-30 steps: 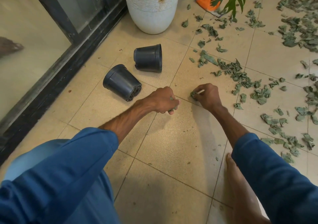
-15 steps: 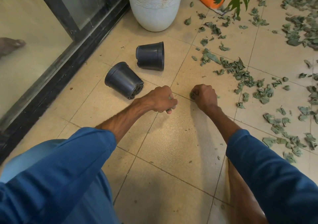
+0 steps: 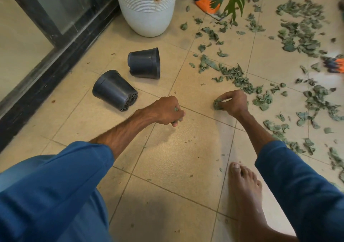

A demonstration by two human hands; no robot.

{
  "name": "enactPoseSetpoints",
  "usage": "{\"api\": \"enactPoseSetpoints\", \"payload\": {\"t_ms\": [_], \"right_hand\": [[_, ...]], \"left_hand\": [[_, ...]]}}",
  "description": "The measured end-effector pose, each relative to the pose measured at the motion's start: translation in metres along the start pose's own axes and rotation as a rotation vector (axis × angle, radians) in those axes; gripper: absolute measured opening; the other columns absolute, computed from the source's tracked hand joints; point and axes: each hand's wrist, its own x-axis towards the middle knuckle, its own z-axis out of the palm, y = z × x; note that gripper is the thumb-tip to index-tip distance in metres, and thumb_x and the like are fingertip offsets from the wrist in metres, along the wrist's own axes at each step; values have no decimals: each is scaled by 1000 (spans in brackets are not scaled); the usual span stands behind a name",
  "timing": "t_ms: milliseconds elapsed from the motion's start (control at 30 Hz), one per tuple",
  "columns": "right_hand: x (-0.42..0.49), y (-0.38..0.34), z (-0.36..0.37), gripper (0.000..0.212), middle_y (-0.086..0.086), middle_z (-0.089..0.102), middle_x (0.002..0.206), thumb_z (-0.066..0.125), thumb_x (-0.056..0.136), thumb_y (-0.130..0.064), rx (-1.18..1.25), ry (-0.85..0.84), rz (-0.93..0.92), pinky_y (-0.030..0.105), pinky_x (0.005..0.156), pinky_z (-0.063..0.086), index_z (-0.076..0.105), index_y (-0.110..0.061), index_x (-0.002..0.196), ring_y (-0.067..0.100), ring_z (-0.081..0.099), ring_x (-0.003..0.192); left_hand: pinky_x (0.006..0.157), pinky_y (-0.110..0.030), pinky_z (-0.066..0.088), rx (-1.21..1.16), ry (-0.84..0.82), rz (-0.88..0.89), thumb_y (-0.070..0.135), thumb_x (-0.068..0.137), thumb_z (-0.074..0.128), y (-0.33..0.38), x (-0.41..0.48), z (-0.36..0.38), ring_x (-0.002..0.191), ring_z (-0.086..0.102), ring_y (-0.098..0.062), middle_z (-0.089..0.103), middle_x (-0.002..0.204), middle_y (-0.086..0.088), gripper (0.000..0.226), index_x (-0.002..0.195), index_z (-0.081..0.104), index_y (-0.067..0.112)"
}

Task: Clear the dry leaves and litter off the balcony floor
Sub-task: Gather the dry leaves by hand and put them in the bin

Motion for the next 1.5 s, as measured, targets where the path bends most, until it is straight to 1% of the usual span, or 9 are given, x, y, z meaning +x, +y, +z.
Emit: {"api": "enactPoseSetpoints", "payload": {"t_ms": [100, 367, 433, 567, 700, 933, 1133, 1333, 1500], "right_hand": [[-1, -7, 12, 29, 7, 71, 106, 83, 80, -6, -94, -75, -7, 17, 71, 44, 76, -6, 108, 12, 63, 90], [-18, -3, 28, 12, 13, 76, 91, 78, 83, 2, -45, -95, 56, 6, 46, 42, 78, -2, 94, 4, 60, 61], [-24, -10, 21, 15, 10, 77, 91, 80, 81, 1, 57, -93, 49, 7, 53, 49, 79, -1, 96, 7, 63, 64], [-51, -54, -1, 18, 12, 77, 86, 81, 79, 1, 574, -125, 26, 36, 71, 63, 78, -1, 97, 24, 75, 74], [-82, -109, -13, 22, 14, 78, 87, 81, 79, 0, 765, -175, -65, 35, 70, 63, 76, 1, 101, 28, 76, 77], [-99, -146, 7, 15, -7, 74, 74, 83, 77, -3, 339, 87, -265, 22, 63, 60, 81, -16, 86, 3, 70, 66], [-106, -159, 3, 19, 0, 72, 67, 70, 76, 3, 212, 175, -215, 34, 58, 61, 79, -14, 78, 11, 69, 61], [-121, -168, -7, 25, 15, 72, 73, 59, 74, 13, -7, -63, -323, 25, 55, 47, 77, 0, 83, 23, 65, 65], [-138, -143, -35, 23, 0, 60, 57, 62, 69, 9, -24, 175, -237, 22, 49, 40, 76, -10, 70, 15, 57, 52]], "left_hand": [[48, -16, 42, -23, -16, -8, 36, 103, 59, -1, 1, 1, 41, 50, -4, 67, 54, 8, 34, 93, 77, 10], [43, -18, 33, -319, 89, -61, 36, 105, 54, -2, 2, 1, 50, 47, -12, 64, 65, 3, 39, 91, 78, 8], [42, -18, 33, -497, 133, -98, 39, 107, 50, 1, 3, 2, 50, 47, -10, 61, 68, 3, 43, 92, 76, 8], [38, -17, 32, -843, 163, -284, 43, 107, 49, 11, 7, 0, 49, 46, -9, 57, 68, 3, 40, 87, 67, 15], [39, -18, 34, -1106, 120, -449, 48, 108, 44, 18, 14, -4, 53, 46, -12, 56, 67, 1, 43, 85, 60, 16], [48, -22, 48, -1197, 104, -420, 38, 107, 41, 44, 22, 0, 67, 55, -17, 61, 71, -7, 37, 90, 64, 13], [63, -34, 60, -1153, 209, -372, 21, 91, 49, 51, 30, 4, 94, 71, -30, 74, 101, -15, 34, 110, 73, 6], [41, -20, 40, -1065, 270, -367, 11, 90, 42, 51, 35, 5, 61, 51, -22, 52, 66, -9, 20, 73, 53, 11], [36, -19, 27, -980, -25, -242, 9, 93, 37, 80, 19, 21, 37, 37, -10, 42, 47, 1, 30, 64, 43, 17]]}}
